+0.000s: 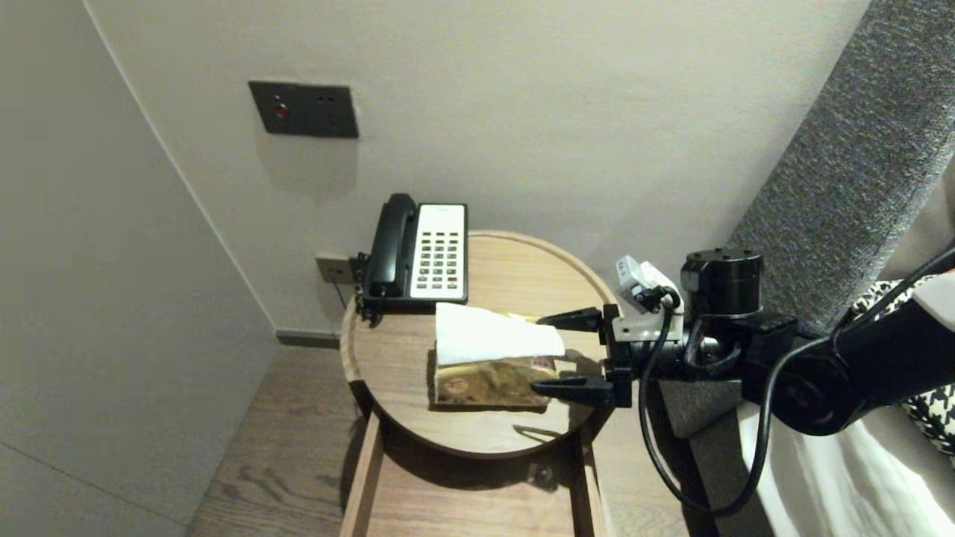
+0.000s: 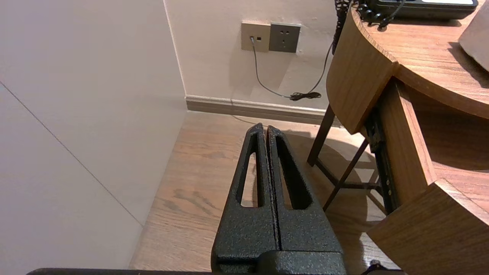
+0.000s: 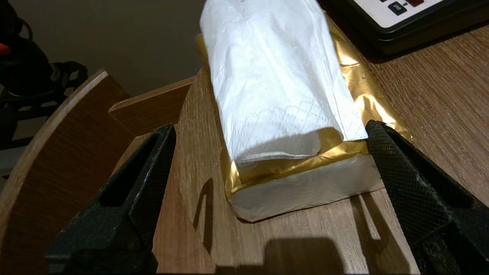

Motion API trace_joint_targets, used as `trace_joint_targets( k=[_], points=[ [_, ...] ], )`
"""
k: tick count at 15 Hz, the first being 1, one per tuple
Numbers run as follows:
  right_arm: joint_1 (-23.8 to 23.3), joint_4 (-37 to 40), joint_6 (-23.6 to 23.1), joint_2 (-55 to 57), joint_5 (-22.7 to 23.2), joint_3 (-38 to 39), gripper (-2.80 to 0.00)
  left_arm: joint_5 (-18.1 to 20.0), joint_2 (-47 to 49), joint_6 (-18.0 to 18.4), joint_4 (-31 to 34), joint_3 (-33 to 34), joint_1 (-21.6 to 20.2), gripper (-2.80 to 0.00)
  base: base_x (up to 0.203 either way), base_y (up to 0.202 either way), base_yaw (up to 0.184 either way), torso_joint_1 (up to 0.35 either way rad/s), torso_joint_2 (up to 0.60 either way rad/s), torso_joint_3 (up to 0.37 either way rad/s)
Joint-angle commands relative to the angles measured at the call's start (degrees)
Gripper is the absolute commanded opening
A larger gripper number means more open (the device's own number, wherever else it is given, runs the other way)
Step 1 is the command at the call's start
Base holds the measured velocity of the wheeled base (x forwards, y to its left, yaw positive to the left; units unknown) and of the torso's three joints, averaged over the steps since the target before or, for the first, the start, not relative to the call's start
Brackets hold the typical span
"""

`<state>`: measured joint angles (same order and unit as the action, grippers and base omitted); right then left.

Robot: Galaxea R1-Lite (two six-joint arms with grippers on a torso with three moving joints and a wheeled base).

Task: Put the tissue on the table in the drawer one by one

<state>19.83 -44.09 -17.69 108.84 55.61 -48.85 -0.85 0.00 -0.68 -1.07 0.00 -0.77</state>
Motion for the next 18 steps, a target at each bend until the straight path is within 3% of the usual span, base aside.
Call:
trace_joint_targets(
  k=[1,18],
  points=[
    [-0.08,-0.29,-0.07,0.68,0.29,-0.21,0.00,-0.03,-0.19,-0.02,-0.07,0.00,-0.02,-2.80,0.000,0.000,0.000,0.000,0.00,0.000],
    [-2.87,-0.38,-0.33,0.67,0.37,-3.09,0.00,-0.03,-0.26,-0.02,-0.07,0.00,-0.02,-2.80,0.000,0.000,0.000,0.000,0.00,0.000]
  ],
)
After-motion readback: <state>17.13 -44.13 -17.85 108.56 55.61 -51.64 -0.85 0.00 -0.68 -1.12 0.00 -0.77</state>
